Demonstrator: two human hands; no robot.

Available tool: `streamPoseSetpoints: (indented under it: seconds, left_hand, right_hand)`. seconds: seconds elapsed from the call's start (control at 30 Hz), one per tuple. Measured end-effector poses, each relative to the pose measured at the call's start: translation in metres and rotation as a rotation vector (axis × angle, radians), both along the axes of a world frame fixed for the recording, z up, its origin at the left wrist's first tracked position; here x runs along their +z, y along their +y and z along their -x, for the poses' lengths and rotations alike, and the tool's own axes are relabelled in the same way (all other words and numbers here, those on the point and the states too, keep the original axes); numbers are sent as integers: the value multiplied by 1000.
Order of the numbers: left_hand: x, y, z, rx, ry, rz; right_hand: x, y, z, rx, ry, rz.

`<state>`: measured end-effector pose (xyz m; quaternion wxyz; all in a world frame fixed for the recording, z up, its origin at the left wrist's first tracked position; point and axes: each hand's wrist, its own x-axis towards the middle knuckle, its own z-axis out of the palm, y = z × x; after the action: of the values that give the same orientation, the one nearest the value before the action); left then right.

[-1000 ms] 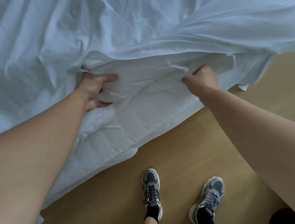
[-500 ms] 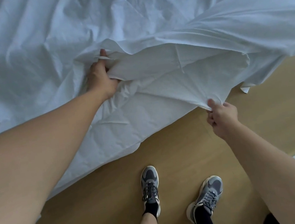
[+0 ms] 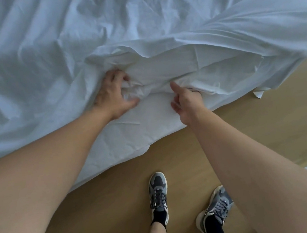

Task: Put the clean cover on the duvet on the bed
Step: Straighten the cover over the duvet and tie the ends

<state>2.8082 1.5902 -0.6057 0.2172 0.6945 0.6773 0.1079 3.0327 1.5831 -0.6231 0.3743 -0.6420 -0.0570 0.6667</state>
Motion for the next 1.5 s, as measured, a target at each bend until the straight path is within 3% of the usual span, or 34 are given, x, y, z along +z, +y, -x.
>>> streamPoseSetpoints:
  seconds: [0.07, 0.13, 0.2, 0.37, 0.5, 0.6, 0.63, 0.7, 0.73, 0.83, 0.93, 1.0, 1.07, 1.13, 1.2, 1.27, 1.4, 1.5]
  left_hand:
    - [-7, -16, 15, -168, 281, 142]
    - [-14, -24, 26, -248, 480, 114]
    - [-13, -21, 33, -290, 513, 37]
    - [2, 0, 72, -512, 499, -71]
    - [11, 17, 97, -694, 502, -193]
    - [10, 36, 107, -688, 526, -144]
    - [10, 44, 111, -666, 536, -106]
    - [10, 59, 118, -645, 532, -30]
    - [9, 65, 121, -639, 530, 10]
    - [4, 76, 121, -617, 524, 104]
    - [1, 77, 120, -633, 465, 83]
    - [4, 74, 122, -645, 449, 49]
    - [8, 69, 122, -645, 454, 28]
    - [13, 63, 119, -645, 446, 50]
    - [17, 59, 117, -639, 425, 94]
    - [21, 56, 117, -635, 455, 131]
    - [24, 41, 111, -589, 509, 227]
    - [26, 26, 104, -562, 516, 228]
  right_hand:
    - [-6, 4, 8, 98, -249, -119]
    - [-8, 3, 10, 241, -506, -241]
    - [-12, 1, 7, 383, -666, -335]
    - [-21, 1, 15, 776, -816, -397]
    - [-12, 15, 39, 845, -902, -359]
    - [-4, 4, 45, 1028, -721, -276]
    - [-4, -3, 38, 979, -504, -198]
    - [0, -24, 16, 670, 45, 8]
    - [-5, -34, 3, 560, 188, 29]
    - [-10, -52, 1, 664, 174, -124]
    - [0, -54, 53, 765, -169, -235]
    - [3, -51, 98, 659, -239, -268]
    - [8, -43, 134, 358, -163, -148]
    - [8, -37, 148, 10, 98, -9]
    - [5, -46, 137, -203, 441, 61]
    - [-2, -67, 113, -316, 589, 150]
    - [-10, -117, 61, -416, 331, 329]
    - [-9, -136, 60, -152, 283, 297]
